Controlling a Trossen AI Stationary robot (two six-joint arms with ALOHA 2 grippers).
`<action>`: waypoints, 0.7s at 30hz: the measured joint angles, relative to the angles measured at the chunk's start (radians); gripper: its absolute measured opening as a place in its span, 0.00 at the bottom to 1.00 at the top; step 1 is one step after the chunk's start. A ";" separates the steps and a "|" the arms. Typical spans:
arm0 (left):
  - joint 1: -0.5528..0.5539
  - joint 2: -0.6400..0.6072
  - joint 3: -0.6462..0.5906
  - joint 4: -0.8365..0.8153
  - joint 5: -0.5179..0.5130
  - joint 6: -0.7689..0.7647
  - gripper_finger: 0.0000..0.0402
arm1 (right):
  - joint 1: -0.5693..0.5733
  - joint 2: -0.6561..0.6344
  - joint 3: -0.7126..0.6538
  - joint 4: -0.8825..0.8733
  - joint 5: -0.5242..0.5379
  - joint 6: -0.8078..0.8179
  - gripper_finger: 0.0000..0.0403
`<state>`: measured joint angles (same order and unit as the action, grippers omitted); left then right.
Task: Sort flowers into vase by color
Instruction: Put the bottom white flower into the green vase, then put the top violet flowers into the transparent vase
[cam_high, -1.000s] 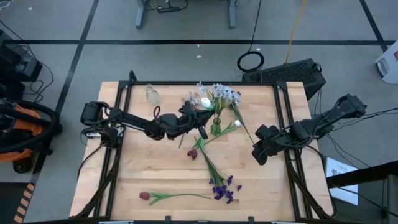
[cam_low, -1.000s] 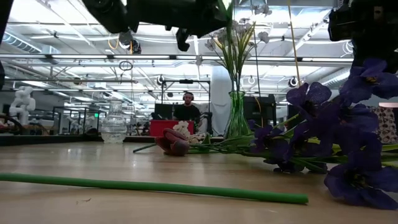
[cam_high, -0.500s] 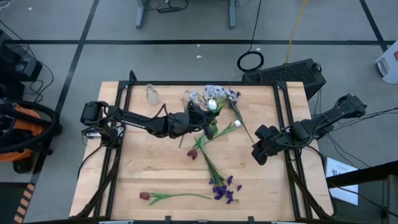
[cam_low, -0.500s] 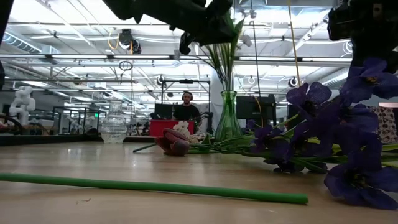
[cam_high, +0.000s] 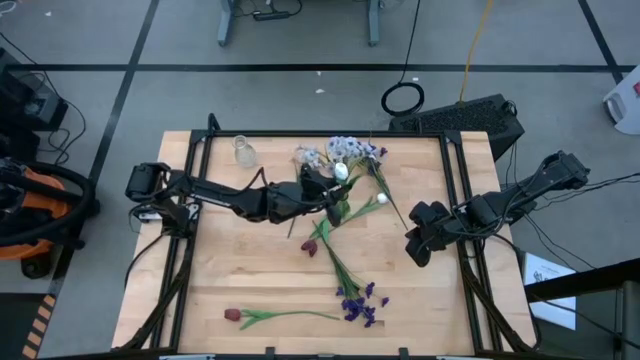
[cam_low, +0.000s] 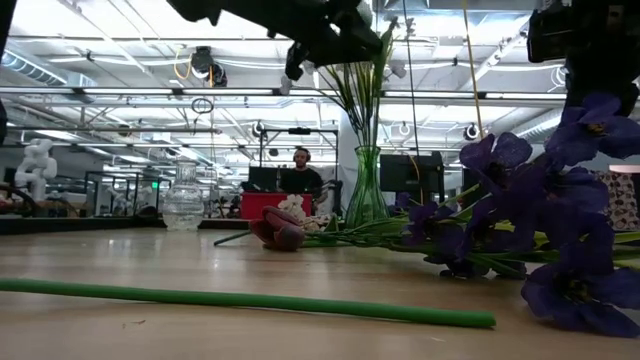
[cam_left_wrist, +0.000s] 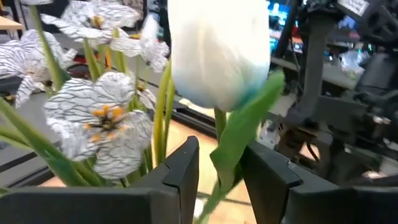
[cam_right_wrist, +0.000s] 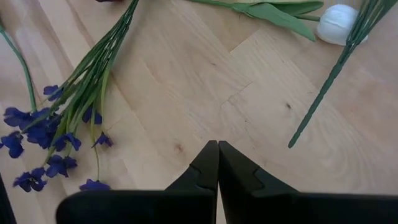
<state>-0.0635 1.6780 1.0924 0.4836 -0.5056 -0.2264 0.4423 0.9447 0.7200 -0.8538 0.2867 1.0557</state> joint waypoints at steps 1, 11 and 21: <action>-0.004 -0.011 0.000 -0.019 0.000 0.000 0.30 | 0.000 0.000 0.000 0.000 0.000 -0.006 0.00; -0.030 -0.129 0.000 -0.290 0.000 -0.023 0.30 | -0.057 0.000 0.000 0.017 0.029 -0.096 0.00; -0.079 -0.216 0.000 -0.657 0.004 -0.207 0.30 | -0.245 0.000 0.000 0.020 0.074 -0.167 0.04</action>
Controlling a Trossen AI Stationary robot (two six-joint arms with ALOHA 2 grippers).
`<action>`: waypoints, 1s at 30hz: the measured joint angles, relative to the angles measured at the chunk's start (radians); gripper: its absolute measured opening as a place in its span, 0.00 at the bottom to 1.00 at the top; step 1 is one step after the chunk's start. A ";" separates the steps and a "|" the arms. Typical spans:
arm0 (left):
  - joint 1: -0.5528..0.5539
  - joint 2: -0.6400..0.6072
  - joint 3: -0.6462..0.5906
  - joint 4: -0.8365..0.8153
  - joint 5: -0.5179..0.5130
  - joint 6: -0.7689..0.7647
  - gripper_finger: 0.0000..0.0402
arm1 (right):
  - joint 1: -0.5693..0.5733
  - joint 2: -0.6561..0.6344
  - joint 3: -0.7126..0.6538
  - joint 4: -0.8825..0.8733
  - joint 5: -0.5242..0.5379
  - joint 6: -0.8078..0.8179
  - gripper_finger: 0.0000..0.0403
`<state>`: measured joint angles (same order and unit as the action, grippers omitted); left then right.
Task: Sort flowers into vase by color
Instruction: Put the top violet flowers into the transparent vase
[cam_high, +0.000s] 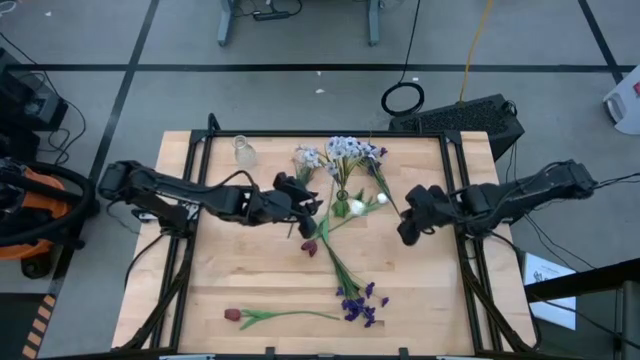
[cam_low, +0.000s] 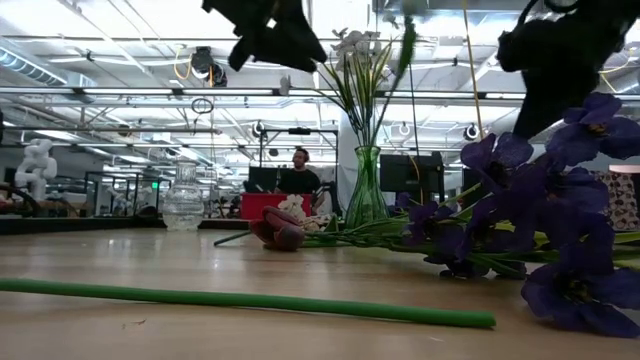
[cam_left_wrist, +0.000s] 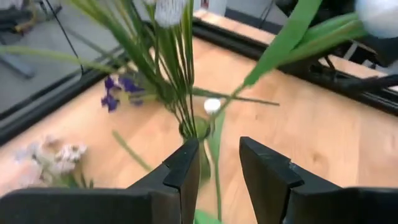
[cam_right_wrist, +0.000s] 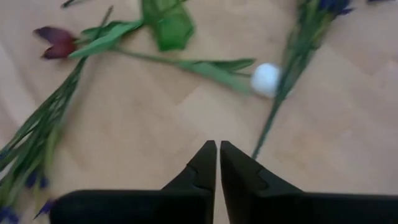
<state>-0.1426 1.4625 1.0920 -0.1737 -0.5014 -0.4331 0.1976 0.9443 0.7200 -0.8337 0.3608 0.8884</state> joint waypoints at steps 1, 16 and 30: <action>-0.006 -0.003 0.000 -0.021 0.000 -0.009 0.30 | -0.031 0.000 0.000 0.000 -0.005 -0.021 0.06; -0.092 -0.005 0.000 -0.125 0.000 -0.065 0.30 | -0.574 0.068 0.000 0.175 -0.322 -0.358 0.40; -0.123 -0.005 0.000 -0.242 -0.034 -0.190 0.30 | -0.644 0.330 0.000 0.292 -0.416 -0.490 0.47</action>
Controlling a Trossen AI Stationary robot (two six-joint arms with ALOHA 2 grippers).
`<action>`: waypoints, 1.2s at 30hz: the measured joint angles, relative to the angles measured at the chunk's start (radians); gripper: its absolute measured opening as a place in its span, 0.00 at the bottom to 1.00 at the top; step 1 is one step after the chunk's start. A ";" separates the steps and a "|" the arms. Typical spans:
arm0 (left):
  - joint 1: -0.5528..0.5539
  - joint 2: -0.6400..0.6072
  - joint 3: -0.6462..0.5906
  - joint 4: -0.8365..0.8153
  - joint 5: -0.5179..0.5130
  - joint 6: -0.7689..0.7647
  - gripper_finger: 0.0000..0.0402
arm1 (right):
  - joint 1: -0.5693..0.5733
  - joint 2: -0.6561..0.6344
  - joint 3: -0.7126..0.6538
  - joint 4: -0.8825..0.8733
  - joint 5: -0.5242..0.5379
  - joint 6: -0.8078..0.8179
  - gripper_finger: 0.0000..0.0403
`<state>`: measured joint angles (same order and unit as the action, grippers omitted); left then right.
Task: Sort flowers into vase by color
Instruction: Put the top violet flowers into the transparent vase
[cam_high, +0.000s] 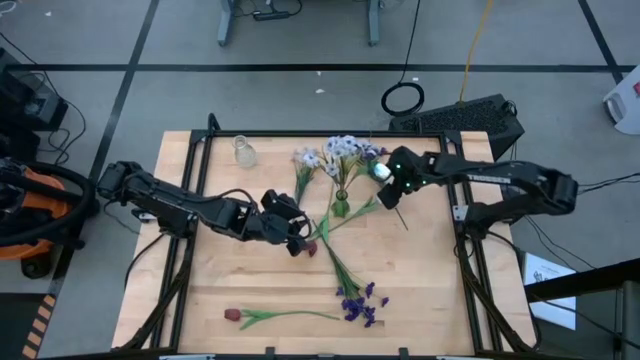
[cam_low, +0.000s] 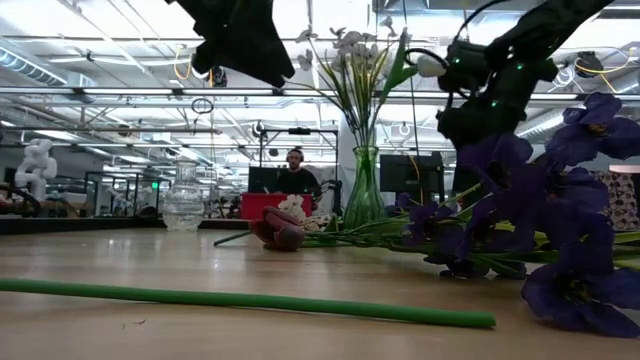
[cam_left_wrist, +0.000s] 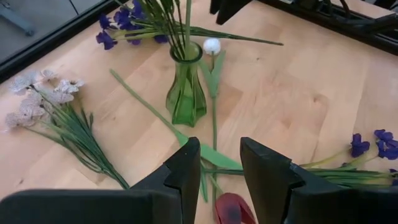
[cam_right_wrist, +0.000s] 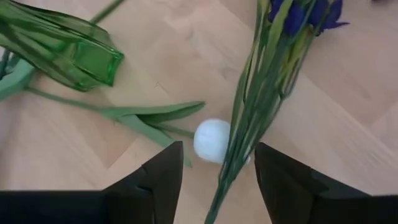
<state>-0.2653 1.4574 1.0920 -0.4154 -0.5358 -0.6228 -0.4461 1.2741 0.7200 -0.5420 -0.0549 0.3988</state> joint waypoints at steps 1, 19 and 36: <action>-0.002 0.000 0.000 0.000 0.000 0.000 0.30 | 0.000 0.014 0.000 0.011 0.001 0.000 0.47; -0.012 0.000 0.000 0.005 -0.022 -0.027 0.30 | 0.000 0.189 0.000 0.111 0.100 0.008 0.46; -0.012 0.000 -0.001 0.011 -0.022 -0.030 0.30 | -0.012 0.154 0.000 -0.022 0.192 -0.009 0.02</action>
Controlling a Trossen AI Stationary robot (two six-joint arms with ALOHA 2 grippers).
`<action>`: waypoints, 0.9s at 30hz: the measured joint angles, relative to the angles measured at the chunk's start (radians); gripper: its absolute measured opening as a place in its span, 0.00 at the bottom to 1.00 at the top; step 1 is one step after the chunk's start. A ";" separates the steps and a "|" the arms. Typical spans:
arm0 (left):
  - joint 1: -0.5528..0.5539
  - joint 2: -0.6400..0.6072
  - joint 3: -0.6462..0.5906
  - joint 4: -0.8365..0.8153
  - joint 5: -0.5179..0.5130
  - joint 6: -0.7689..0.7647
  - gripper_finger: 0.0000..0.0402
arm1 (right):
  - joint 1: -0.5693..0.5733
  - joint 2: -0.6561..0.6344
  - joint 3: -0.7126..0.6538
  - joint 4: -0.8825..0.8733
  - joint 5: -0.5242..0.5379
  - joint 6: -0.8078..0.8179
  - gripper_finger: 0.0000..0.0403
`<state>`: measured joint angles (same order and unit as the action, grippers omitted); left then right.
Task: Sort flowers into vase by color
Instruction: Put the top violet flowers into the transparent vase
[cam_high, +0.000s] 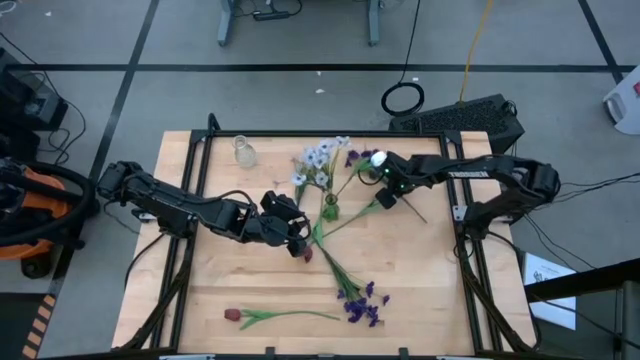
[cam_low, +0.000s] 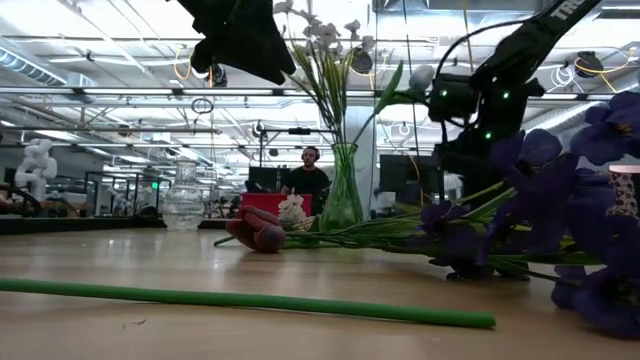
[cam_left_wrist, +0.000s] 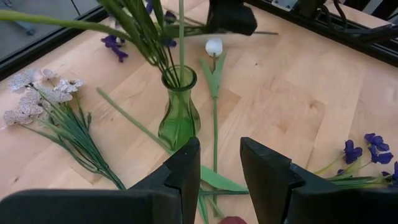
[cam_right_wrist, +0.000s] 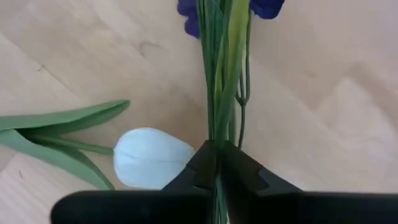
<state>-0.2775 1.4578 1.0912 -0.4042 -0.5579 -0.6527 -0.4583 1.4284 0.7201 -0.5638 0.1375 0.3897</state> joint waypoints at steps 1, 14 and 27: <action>0.000 0.000 0.000 0.000 0.000 0.000 0.30 | 0.000 -0.024 0.000 -0.018 0.013 -0.001 0.01; 0.000 0.000 0.000 0.025 0.000 0.003 0.30 | 0.001 -0.571 0.000 -0.275 0.160 0.075 0.00; 0.009 0.000 0.000 0.344 0.000 0.035 0.30 | 0.002 -1.073 0.029 -0.138 0.049 0.122 0.00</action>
<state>-0.2680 1.4582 1.0912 -0.0605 -0.5577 -0.6178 -0.4564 0.3552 0.7494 -0.7020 0.1864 0.5122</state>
